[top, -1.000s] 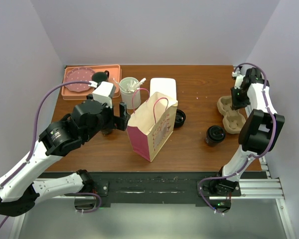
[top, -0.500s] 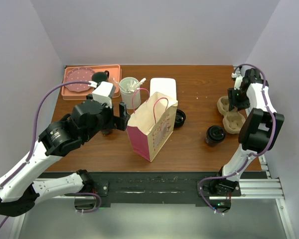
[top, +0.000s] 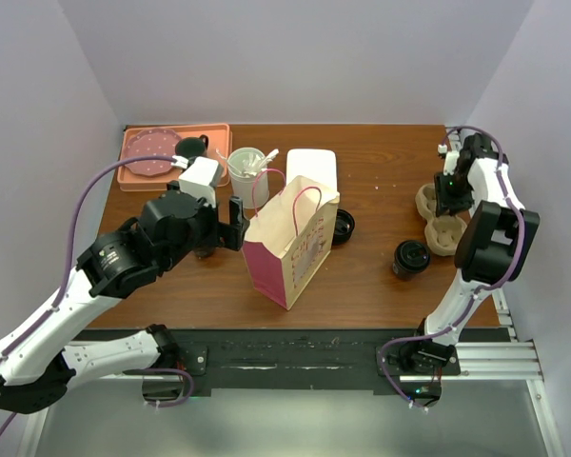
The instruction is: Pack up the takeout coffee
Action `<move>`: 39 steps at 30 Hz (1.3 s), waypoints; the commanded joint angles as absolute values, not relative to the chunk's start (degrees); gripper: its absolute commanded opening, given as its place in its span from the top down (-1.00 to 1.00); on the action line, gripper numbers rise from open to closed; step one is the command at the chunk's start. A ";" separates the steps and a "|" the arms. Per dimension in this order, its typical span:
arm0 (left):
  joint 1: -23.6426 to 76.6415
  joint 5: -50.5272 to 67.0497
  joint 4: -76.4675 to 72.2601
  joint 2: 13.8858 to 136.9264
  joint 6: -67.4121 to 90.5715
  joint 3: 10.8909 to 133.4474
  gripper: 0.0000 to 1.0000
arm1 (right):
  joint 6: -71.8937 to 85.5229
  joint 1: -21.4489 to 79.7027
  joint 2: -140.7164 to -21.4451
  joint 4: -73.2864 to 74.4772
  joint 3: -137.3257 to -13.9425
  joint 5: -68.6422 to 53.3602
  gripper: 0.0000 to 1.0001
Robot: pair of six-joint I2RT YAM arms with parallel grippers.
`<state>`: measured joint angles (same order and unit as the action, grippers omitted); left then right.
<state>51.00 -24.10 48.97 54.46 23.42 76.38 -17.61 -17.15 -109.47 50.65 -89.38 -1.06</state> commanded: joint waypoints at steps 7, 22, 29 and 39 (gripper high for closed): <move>50.80 -24.52 48.08 54.76 23.38 77.52 -1.00 | -17.05 -17.14 -106.44 56.34 -99.76 1.06 0.32; 50.80 -23.99 47.64 55.02 23.11 77.96 -1.00 | -14.85 -16.88 -107.31 55.11 -95.81 0.97 0.13; 50.80 -24.08 47.99 54.76 23.38 78.13 -1.00 | -15.29 -16.70 -108.10 54.14 -93.69 0.70 0.49; 50.80 -24.17 48.60 54.32 24.17 78.13 -1.00 | -13.45 -16.26 -106.79 56.78 -99.49 3.51 0.36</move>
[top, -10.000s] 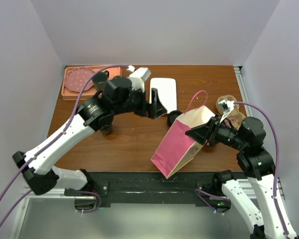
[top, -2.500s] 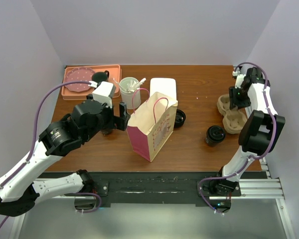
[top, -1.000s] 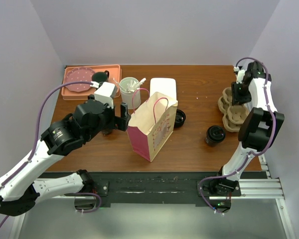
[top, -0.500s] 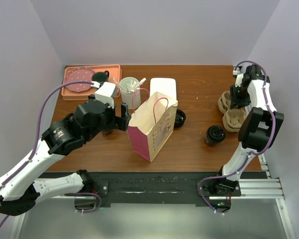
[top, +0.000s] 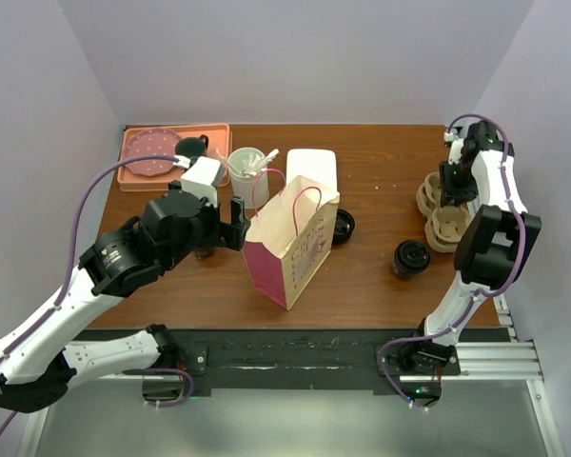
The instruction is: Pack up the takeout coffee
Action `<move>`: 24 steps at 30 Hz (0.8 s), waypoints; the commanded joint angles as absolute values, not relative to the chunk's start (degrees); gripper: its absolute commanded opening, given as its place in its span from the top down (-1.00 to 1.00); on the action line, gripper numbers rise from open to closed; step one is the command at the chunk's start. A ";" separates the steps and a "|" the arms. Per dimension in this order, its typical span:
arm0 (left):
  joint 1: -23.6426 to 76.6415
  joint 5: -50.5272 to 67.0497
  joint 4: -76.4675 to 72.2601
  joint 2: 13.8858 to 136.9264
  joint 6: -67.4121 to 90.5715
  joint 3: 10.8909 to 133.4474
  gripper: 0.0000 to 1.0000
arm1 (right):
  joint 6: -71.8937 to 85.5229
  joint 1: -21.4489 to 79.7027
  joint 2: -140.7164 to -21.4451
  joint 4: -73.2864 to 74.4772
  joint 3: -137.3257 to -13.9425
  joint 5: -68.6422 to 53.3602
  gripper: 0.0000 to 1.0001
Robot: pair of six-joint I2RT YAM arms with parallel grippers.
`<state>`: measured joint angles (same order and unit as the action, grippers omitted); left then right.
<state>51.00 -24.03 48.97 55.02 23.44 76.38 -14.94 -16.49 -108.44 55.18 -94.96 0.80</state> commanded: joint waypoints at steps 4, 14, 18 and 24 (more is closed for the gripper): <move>50.80 -24.52 48.60 54.14 24.43 78.13 -1.00 | -11.69 -15.91 -105.30 57.04 -101.33 4.83 0.36; 50.71 -28.04 48.78 53.17 24.17 77.08 -1.00 | 5.52 -6.16 -104.15 66.78 -116.26 10.46 0.37; 50.80 -27.43 49.13 53.96 23.64 77.78 -1.00 | 11.59 0.60 -103.62 71.01 -125.04 8.70 0.42; 50.71 -25.49 49.92 57.91 21.97 78.84 -0.94 | 17.23 7.82 -97.83 69.01 -129.12 -2.87 0.47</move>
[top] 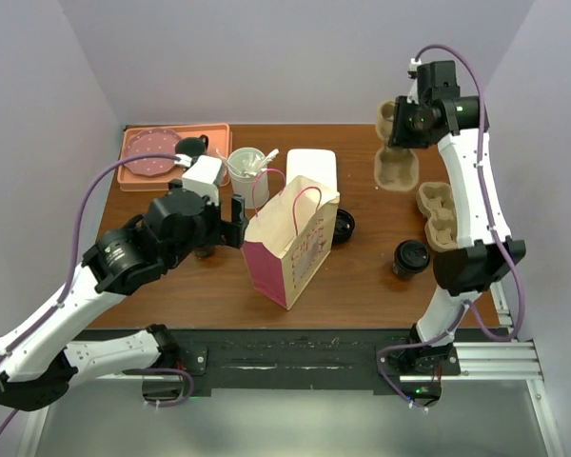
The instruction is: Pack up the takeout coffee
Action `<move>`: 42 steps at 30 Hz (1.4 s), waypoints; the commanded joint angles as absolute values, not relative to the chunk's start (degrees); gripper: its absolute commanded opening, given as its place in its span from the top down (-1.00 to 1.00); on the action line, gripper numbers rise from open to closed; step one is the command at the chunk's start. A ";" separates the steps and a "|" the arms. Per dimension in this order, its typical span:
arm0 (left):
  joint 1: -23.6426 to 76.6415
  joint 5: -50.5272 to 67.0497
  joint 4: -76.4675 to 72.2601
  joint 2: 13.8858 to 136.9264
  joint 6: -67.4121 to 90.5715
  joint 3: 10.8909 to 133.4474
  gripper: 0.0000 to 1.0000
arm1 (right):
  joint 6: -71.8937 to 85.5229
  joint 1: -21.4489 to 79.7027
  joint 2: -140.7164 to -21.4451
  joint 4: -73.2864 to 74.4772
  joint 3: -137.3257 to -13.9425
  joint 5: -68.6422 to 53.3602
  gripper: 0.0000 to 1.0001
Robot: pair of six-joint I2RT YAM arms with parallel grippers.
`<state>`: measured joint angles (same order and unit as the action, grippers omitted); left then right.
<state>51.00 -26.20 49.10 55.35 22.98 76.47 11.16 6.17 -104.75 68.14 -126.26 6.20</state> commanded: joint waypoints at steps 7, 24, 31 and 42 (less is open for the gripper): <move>50.80 -28.02 60.09 61.52 32.59 81.91 -0.75 | 14.16 12.22 -80.61 40.30 -110.14 -11.34 0.54; 50.71 -15.21 70.77 65.57 82.43 90.62 -0.51 | 6.16 12.30 -75.23 36.12 -104.68 -16.17 0.49; 50.80 -12.66 68.64 67.84 87.10 86.14 -0.57 | 6.85 12.30 -74.18 31.83 -102.83 -17.93 0.48; 50.80 -13.63 62.85 67.94 84.47 81.22 -0.36 | 3.87 12.65 -71.98 30.14 -99.93 -23.90 0.49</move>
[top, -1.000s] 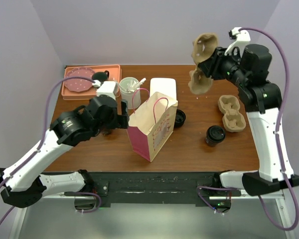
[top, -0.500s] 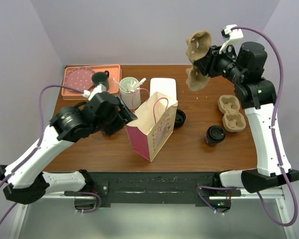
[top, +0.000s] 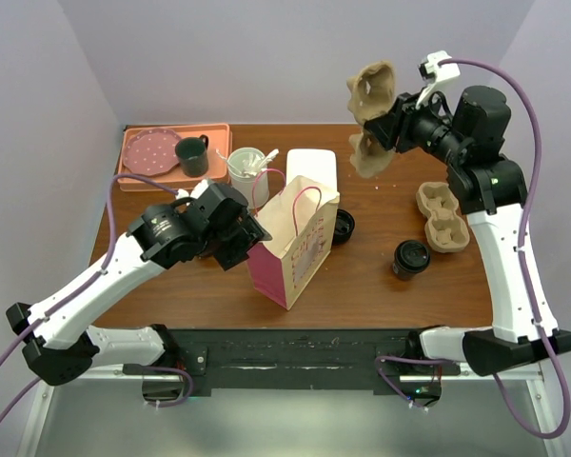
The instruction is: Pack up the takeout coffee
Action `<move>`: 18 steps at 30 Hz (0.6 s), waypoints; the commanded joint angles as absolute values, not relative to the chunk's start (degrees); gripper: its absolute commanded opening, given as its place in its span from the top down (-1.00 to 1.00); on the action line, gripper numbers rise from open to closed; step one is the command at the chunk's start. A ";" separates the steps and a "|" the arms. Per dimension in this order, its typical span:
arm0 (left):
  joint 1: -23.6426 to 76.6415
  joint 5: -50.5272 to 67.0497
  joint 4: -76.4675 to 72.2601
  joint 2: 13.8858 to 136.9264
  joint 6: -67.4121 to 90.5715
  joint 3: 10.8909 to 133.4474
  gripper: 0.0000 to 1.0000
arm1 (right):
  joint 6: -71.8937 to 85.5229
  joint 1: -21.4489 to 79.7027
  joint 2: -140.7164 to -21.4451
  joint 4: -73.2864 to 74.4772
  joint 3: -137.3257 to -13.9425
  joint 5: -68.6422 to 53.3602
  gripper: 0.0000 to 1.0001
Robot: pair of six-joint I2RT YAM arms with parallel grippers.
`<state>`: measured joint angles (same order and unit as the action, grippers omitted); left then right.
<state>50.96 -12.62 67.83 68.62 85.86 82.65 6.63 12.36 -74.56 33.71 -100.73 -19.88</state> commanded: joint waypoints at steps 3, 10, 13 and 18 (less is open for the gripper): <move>50.80 -12.05 60.56 67.50 81.84 78.84 -0.22 | 1.94 13.18 -71.37 30.41 -98.70 -26.80 0.49; 50.80 -13.80 56.96 64.17 69.55 77.87 0.36 | 0.35 14.68 -70.93 30.24 -99.75 -34.09 0.49; 50.71 -11.62 51.87 61.71 57.51 77.17 0.60 | -2.28 15.55 -71.01 29.62 -100.02 -37.87 0.48; 50.10 -6.78 45.71 58.63 40.54 76.12 0.74 | -6.84 18.36 -71.28 30.85 -101.07 -40.52 0.48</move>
